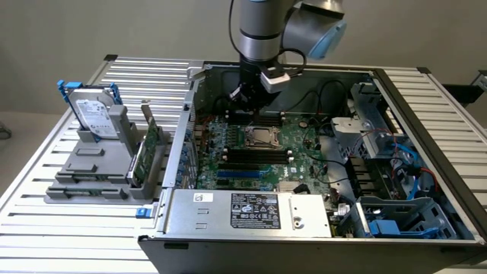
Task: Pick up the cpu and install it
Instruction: 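Install the first cpu locking lever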
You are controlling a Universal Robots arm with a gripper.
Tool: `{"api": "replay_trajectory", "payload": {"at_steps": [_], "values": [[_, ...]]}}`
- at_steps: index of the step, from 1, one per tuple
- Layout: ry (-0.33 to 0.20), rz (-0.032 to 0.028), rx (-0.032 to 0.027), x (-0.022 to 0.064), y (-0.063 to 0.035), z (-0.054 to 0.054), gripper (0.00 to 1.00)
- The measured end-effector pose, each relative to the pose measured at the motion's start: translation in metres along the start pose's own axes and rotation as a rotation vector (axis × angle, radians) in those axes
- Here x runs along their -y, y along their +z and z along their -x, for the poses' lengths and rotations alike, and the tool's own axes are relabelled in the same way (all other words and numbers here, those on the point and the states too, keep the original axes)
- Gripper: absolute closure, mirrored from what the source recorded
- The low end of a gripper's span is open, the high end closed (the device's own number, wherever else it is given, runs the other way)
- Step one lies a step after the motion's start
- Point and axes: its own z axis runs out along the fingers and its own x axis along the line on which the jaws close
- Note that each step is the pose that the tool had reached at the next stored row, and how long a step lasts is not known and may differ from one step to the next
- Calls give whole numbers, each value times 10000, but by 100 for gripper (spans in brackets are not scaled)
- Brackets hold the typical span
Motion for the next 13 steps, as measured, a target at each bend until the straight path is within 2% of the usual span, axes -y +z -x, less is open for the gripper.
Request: {"api": "replay_trajectory", "payload": {"at_steps": [2, 4, 6, 9, 10, 13], "values": [[-46, -29, 8, 8, -4, 17, 89], [-113, -85, 14, 13, -7, 29, 89], [-185, -188, 17, 17, -9, 37, 89], [-326, -415, 0, 18, -9, 40, 89], [-398, -467, -15, 18, -9, 40, 89], [-688, -529, -27, 18, -5, 40, 89]]}}
